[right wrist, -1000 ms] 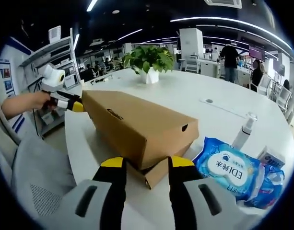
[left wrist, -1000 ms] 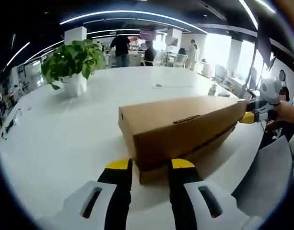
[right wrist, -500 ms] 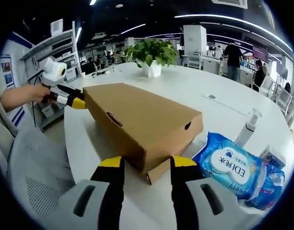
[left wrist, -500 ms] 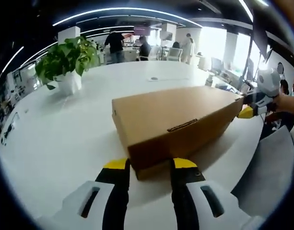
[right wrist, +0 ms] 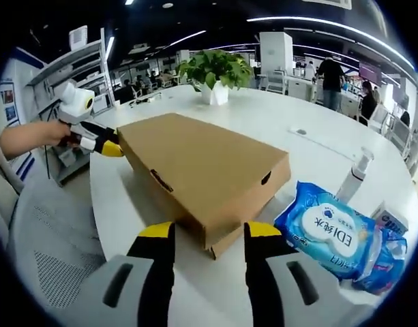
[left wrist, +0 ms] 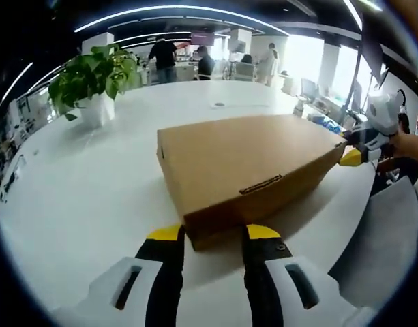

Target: Operate the shoe box by opening the lid, removing the specified soft item, and placing it in the target area until the item is outside and the box remains undamaged.

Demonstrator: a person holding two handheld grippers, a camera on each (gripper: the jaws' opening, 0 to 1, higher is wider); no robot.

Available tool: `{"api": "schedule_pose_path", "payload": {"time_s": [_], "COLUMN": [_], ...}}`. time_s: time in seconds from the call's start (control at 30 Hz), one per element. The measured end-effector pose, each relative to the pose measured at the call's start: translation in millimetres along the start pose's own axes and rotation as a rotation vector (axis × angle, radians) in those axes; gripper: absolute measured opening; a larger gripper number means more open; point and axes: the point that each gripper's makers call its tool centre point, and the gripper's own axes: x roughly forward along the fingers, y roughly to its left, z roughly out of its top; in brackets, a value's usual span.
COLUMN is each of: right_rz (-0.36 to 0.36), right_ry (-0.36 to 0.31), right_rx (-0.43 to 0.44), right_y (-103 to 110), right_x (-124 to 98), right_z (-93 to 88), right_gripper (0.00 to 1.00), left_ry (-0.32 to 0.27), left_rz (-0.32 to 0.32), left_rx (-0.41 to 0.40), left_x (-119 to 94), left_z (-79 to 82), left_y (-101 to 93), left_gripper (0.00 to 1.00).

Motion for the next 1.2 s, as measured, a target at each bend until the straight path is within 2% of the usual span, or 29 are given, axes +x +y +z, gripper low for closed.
{"api": "schedule_pose_path", "payload": {"time_s": [0.27,0.6,1.2], "right_rz": [-0.002,0.014,0.004], "right_ry": [-0.026,-0.026,0.014], "right_rx": [-0.004,-0.020,-0.013], "right_y": [0,2,4], "right_x": [-12,-6,5], "right_z": [10.9,18.0,3.8], "right_gripper": [0.37,0.36,0.34], "left_ry": [-0.018,-0.016,0.001], "left_rz": [0.001,-0.024,-0.031], "left_rx": [0.007,0.060,0.040], "left_x": [-13,-10,-2], "left_z": [8.5,18.3,9.8], "left_y": [3.1,0.8,1.5], "left_gripper": [0.34,0.34,0.34]}}
